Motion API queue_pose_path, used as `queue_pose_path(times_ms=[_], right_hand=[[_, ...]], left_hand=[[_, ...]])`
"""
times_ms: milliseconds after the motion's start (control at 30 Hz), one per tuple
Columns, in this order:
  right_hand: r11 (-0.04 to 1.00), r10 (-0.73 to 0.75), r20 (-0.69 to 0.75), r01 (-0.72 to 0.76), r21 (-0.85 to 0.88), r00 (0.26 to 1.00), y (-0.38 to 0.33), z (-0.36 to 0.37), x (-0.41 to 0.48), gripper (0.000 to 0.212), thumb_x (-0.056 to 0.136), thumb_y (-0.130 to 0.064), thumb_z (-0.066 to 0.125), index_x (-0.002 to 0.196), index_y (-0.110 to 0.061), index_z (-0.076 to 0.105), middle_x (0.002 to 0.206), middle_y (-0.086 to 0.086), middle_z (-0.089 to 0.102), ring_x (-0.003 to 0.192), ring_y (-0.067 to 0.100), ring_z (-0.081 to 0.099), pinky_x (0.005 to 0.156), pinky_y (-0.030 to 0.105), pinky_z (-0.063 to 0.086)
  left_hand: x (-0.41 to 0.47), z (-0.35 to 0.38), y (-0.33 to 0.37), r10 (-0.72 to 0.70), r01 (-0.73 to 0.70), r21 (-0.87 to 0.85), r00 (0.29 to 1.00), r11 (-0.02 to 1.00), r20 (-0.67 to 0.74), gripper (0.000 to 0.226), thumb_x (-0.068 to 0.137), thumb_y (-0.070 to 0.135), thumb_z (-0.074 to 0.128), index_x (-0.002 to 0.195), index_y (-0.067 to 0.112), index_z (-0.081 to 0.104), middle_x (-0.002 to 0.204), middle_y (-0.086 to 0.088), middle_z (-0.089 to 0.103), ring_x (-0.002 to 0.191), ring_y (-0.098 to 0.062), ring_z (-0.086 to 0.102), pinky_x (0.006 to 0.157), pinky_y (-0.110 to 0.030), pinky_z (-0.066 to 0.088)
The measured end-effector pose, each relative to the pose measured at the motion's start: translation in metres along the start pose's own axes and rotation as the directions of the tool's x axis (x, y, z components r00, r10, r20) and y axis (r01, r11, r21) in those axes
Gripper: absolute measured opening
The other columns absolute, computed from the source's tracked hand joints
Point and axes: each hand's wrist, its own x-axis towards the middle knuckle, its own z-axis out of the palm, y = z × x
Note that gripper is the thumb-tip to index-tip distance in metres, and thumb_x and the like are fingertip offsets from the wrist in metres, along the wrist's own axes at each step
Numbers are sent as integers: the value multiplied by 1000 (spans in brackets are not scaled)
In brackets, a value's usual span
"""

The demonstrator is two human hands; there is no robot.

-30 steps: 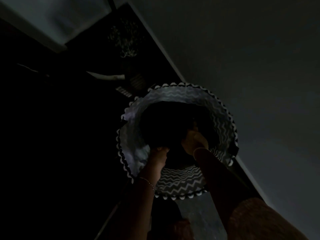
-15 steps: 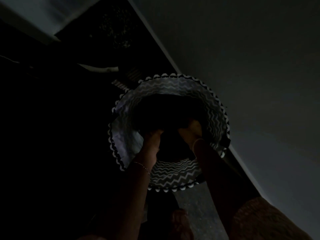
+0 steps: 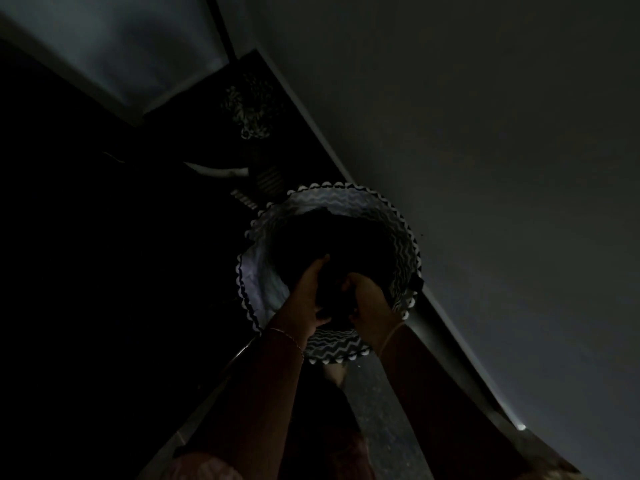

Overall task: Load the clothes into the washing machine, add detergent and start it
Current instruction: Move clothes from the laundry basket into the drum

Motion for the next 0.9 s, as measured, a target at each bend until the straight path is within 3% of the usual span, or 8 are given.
queue_pose_path(times_ms=[133, 367, 433, 500, 600, 667, 767, 900], right_hand=[[1000, -7, 98, 10, -23, 995, 7, 3, -19, 61, 91, -3, 41, 32, -12, 43, 27, -5, 39, 23, 7, 39, 31, 12, 34], [998, -28, 243, 40, -47, 970, 4, -4, -74, 23, 83, -10, 47, 61, -11, 48, 59, 4, 49, 58, 16, 47, 58, 22, 40], [998, -65, 335, 66, 7, 940, 1, 1, -98, 37, 87, -10, 36, 54, -12, 52, 50, 0, 54, 56, 14, 49, 61, 23, 38], [994, -103, 448, 75, 81, 888, -4, 1, -120, 57, 91, -19, 28, 43, -12, 57, 40, -1, 53, 47, 12, 50, 58, 22, 35], [982, -155, 442, 186, -26, 884, -13, 0, -151, 55, 96, -38, 36, 60, -11, 67, 44, -1, 58, 41, 8, 51, 46, 19, 33], [925, -307, 269, 353, -142, 913, -13, 2, -165, 31, 88, -39, 61, 72, -13, 64, 59, -1, 66, 57, 11, 60, 55, 20, 49], [761, -617, 59, 613, -211, 785, -18, 5, -184, 32, 69, -22, 83, 79, -17, 54, 87, 0, 67, 82, 10, 65, 87, 33, 55], [615, -654, 298, 718, -325, 695, -39, 6, -218, 85, 63, -11, 87, 130, -19, 36, 129, -5, 51, 115, 5, 51, 100, 23, 42]], left_hand=[[-25, 2, 8, 67, -67, -10, 995, 998, 74, 34, 97, 38, 43, 89, 10, 62, 62, -8, 70, 56, -18, 69, 51, -23, 56], [-69, -10, 13, 169, -167, 26, 982, 986, -82, 41, 101, 16, 36, 64, 7, 51, 39, 0, 50, 25, -7, 45, 28, -14, 35], [-87, -11, 19, 188, -185, 40, 977, 982, -103, 33, 99, 16, 38, 76, 3, 57, 61, -8, 54, 33, -14, 54, 34, -17, 42], [-104, -11, 23, 204, -200, 50, 973, 979, -109, 26, 93, 19, 47, 108, 1, 58, 84, -12, 57, 60, -25, 63, 49, -27, 50], [-125, -15, 34, 250, -241, 72, 951, 968, -180, 37, 87, 14, 54, 121, 3, 57, 100, -15, 62, 82, -30, 61, 58, -30, 50], [-154, -14, 45, 288, -270, 111, 933, 956, -216, 45, 86, 11, 53, 131, 5, 52, 117, -18, 61, 96, -35, 62, 71, -38, 55], [-199, -12, 60, 374, -337, 192, 905, 922, -205, 50, 90, 3, 45, 139, 0, 42, 136, -21, 50, 118, -38, 54, 94, -43, 47], [-252, -11, 63, 469, -421, 295, 876, 857, -112, 44, 92, -4, 35, 136, -5, 45, 126, -21, 55, 102, -36, 59, 73, -33, 46]])
